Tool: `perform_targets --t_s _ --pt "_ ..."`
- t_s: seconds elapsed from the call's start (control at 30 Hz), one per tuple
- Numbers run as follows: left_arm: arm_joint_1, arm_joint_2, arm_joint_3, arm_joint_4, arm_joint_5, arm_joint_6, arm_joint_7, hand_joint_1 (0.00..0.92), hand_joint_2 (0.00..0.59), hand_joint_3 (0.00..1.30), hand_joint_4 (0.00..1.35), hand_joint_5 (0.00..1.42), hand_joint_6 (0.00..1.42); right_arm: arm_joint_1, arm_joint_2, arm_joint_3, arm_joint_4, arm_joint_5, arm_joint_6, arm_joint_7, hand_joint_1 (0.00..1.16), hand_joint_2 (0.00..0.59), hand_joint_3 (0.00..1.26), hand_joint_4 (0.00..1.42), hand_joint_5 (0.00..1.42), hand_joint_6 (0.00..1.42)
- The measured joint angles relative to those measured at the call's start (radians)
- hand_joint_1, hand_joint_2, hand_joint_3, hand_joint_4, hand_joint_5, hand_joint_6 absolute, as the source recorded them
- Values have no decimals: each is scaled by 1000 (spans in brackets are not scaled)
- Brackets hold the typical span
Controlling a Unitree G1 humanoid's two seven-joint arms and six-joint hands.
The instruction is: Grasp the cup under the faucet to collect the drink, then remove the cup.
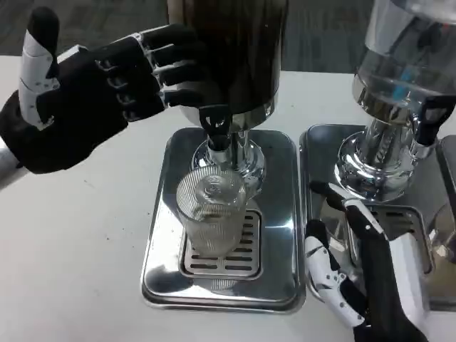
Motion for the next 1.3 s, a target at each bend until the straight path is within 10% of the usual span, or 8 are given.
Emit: perform_targets --t_s 1.3 --pt "-39 -137 -94 21 142 -213 -37 0 78 312 225 196 255 5 6 -7 21 28 -7 -13 353 437 303 234 235 162"
